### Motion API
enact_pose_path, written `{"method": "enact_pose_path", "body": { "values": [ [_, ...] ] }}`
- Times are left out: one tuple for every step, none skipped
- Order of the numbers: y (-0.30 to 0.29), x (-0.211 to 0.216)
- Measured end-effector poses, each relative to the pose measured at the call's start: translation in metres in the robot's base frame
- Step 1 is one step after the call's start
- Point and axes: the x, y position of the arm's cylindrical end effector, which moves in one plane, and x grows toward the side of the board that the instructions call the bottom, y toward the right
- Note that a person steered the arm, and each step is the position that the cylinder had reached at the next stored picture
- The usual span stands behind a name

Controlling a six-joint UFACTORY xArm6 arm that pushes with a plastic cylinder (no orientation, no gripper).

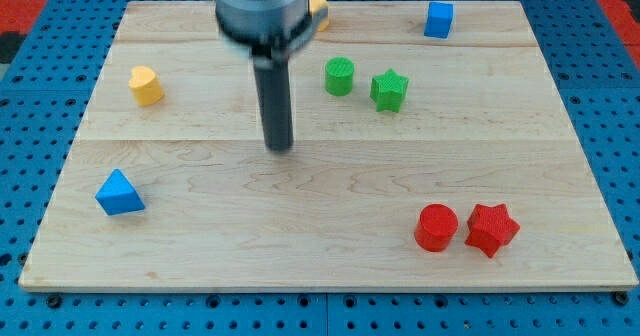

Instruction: Move the blue triangle to the left of the blue cube

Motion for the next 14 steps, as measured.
{"method": "enact_pose_path", "body": {
  "values": [
    [-0.043, 0.067],
    [-0.135, 0.057],
    [-0.168, 0.02],
    [-0.17, -0.017],
    [-0.182, 0.02],
    [-0.248, -0.013],
    [-0.215, -0.066],
    [-0.185, -0.065],
    [-0.244, -0.061],
    [-0.246, -0.012],
    [-0.223, -0.014],
    [-0.17, -0.054],
    [-0.086, -0.053],
    [-0.062, -0.048]
  ]
}}
